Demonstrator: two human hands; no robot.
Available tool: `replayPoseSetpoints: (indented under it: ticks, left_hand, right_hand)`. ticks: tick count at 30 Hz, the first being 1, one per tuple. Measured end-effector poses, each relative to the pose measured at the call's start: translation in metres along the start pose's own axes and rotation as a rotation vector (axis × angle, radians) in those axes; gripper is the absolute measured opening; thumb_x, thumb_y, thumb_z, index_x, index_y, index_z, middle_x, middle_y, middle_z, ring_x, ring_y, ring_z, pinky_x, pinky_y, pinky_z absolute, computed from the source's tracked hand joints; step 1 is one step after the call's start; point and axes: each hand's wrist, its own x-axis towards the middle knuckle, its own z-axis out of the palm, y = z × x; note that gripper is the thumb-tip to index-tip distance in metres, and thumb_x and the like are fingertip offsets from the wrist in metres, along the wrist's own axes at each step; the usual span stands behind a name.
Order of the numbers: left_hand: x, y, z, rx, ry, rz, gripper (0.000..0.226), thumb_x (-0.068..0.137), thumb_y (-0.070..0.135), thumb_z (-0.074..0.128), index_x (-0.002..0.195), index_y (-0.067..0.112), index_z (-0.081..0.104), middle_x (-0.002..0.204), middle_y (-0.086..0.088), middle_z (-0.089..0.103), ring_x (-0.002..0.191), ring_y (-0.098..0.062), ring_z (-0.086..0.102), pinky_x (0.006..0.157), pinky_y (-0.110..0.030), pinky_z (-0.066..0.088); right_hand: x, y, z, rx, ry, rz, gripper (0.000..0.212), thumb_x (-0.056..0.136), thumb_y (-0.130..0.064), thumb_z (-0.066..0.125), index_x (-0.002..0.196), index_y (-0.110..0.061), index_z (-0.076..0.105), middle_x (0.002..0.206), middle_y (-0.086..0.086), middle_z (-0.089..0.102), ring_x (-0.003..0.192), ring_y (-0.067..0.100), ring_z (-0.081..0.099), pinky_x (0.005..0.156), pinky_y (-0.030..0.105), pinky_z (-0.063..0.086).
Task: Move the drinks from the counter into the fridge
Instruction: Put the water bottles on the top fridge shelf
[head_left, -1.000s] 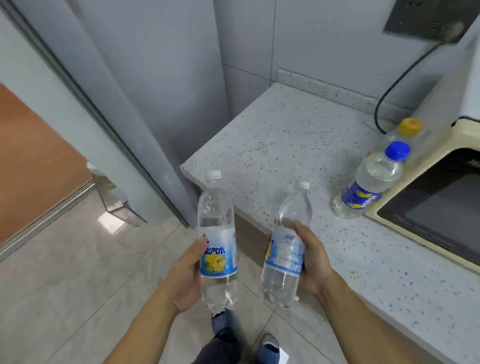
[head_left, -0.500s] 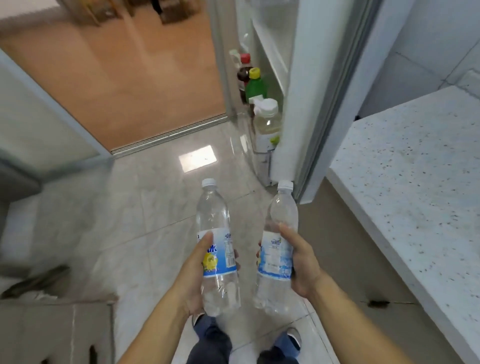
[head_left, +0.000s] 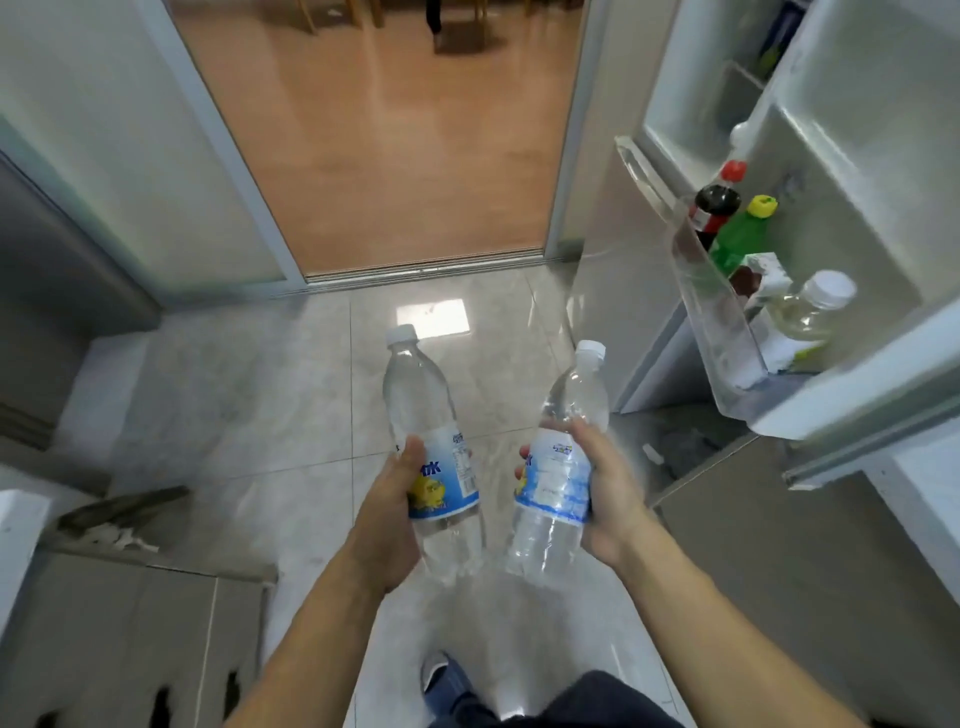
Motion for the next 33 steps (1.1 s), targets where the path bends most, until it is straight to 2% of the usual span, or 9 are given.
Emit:
replayPoseSetpoints:
  ticks: [3, 6, 11, 16, 19, 21, 24, 29, 33]
  left_hand:
    - [0.013, 0.017, -0.02, -0.051, 0.008, -0.006, 0.062, 0.077, 0.062, 0.06, 0.114, 0.014, 0.073, 0.112, -0.015, 0.073, 0.094, -0.03, 0.073, 0.068, -0.037, 0.059]
    - [0.032, 0.032, -0.03, -0.058, 0.019, -0.016, 0.056, 0.075, 0.063, 0.059, 0.101, 0.017, 0.079, 0.105, -0.014, 0.075, 0.085, -0.028, 0.075, 0.063, -0.035, 0.059]
    - [0.073, 0.065, -0.031, 0.033, 0.059, 0.006, 0.066, 0.067, 0.068, 0.056, 0.106, 0.018, 0.073, 0.099, -0.011, 0.076, 0.08, -0.025, 0.075, 0.064, -0.034, 0.06]
    - [0.132, 0.114, -0.013, 0.178, 0.067, 0.041, 0.048, 0.068, 0.069, 0.055, 0.082, 0.031, 0.081, 0.094, -0.007, 0.077, 0.079, -0.023, 0.075, 0.063, -0.031, 0.06]
    - [0.171, 0.146, 0.005, 0.214, 0.076, 0.04, 0.051, 0.066, 0.07, 0.056, 0.083, 0.03, 0.081, 0.095, -0.007, 0.077, 0.08, -0.023, 0.075, 0.065, -0.032, 0.06]
    - [0.197, 0.166, 0.02, 0.233, 0.087, 0.031, 0.051, 0.067, 0.07, 0.055, 0.082, 0.029, 0.081, 0.094, -0.008, 0.077, 0.08, -0.023, 0.075, 0.069, -0.034, 0.06]
    - [0.234, 0.195, 0.044, 0.259, 0.098, 0.028, 0.054, 0.067, 0.068, 0.055, 0.086, 0.023, 0.08, 0.094, -0.009, 0.077, 0.081, -0.026, 0.075, 0.069, -0.037, 0.059]
    - [0.296, 0.229, 0.076, 0.303, 0.053, 0.003, 0.057, 0.072, 0.066, 0.055, 0.099, 0.019, 0.073, 0.096, -0.009, 0.077, 0.083, -0.027, 0.075, 0.065, -0.036, 0.06]
    - [0.349, 0.248, 0.097, 0.338, -0.015, -0.019, 0.062, 0.072, 0.065, 0.055, 0.106, 0.015, 0.07, 0.097, -0.01, 0.076, 0.082, -0.026, 0.075, 0.064, -0.035, 0.06]
  right_hand:
    - [0.021, 0.002, 0.023, 0.032, -0.002, -0.007, 0.056, 0.068, -0.05, 0.078, 0.107, -0.012, 0.068, 0.091, 0.016, 0.066, 0.072, 0.027, 0.067, 0.073, 0.04, 0.057]
    - [0.044, 0.0, 0.038, 0.024, -0.003, 0.026, 0.045, 0.073, -0.049, 0.076, 0.098, -0.012, 0.069, 0.087, 0.015, 0.063, 0.069, 0.026, 0.064, 0.071, 0.038, 0.055]
    - [0.092, -0.016, 0.054, 0.009, -0.025, 0.095, 0.069, 0.046, -0.056, 0.089, 0.092, -0.009, 0.067, 0.081, 0.013, 0.062, 0.065, 0.024, 0.062, 0.067, 0.034, 0.055]
    - [0.158, -0.052, 0.07, 0.041, -0.015, 0.075, 0.055, 0.058, -0.057, 0.083, 0.089, -0.012, 0.072, 0.08, 0.012, 0.063, 0.064, 0.023, 0.062, 0.068, 0.034, 0.055]
    - [0.199, -0.085, 0.076, 0.005, 0.026, 0.059, 0.05, 0.074, -0.056, 0.072, 0.101, -0.014, 0.069, 0.084, 0.012, 0.065, 0.066, 0.024, 0.065, 0.069, 0.036, 0.055]
    - [0.22, -0.109, 0.079, -0.009, 0.037, 0.041, 0.057, 0.07, -0.06, 0.071, 0.105, -0.014, 0.066, 0.085, 0.012, 0.066, 0.07, 0.024, 0.066, 0.071, 0.037, 0.056]
    - [0.25, -0.146, 0.08, 0.011, 0.018, -0.021, 0.05, 0.072, -0.059, 0.07, 0.103, -0.021, 0.067, 0.086, 0.013, 0.065, 0.071, 0.025, 0.066, 0.071, 0.038, 0.058]
    - [0.294, -0.197, 0.077, 0.043, 0.04, -0.034, 0.054, 0.082, -0.055, 0.066, 0.115, -0.013, 0.059, 0.085, 0.014, 0.063, 0.068, 0.023, 0.064, 0.07, 0.037, 0.055]
    - [0.328, -0.226, 0.073, 0.049, 0.104, -0.082, 0.055, 0.083, -0.057, 0.064, 0.111, -0.01, 0.059, 0.084, 0.014, 0.063, 0.068, 0.024, 0.064, 0.071, 0.037, 0.054]
